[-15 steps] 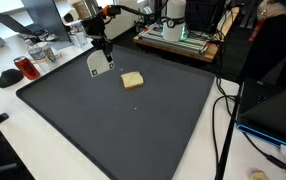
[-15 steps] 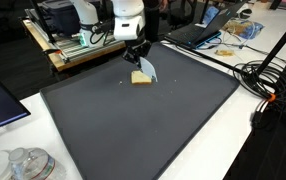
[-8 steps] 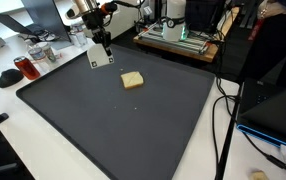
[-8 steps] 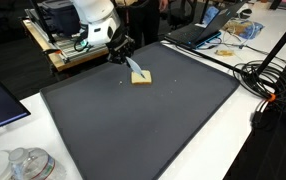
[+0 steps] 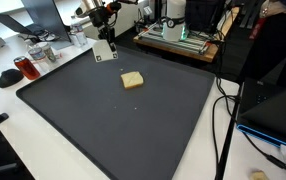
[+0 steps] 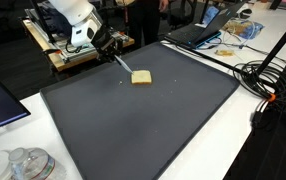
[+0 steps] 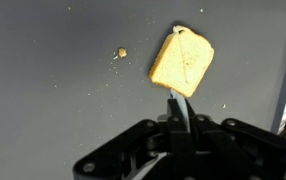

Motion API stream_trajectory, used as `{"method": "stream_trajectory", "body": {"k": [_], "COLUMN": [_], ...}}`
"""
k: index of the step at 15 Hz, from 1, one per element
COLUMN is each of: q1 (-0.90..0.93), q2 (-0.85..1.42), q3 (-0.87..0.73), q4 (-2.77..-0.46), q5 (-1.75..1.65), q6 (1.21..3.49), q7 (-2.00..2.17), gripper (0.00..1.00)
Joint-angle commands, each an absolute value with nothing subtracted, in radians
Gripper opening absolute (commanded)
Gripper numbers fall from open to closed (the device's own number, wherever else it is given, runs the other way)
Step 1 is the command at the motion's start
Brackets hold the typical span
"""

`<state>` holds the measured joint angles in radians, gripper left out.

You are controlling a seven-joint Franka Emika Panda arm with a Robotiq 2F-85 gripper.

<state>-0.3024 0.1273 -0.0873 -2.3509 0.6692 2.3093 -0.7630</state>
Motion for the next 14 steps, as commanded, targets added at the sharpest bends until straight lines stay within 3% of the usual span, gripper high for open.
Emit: {"method": "stream_trajectory", "body": {"k": [1, 14], "q1": [-0.281, -0.156], "q2": [0.027, -0.211], "q3": [-0.122, -0.114], "q4": [-2.464, -2.654], "q5": [0.705, 0.504], "q6": [2.351, 2.488], "q7": [-0.785, -0.5], "gripper": [0.01, 0.01]}}
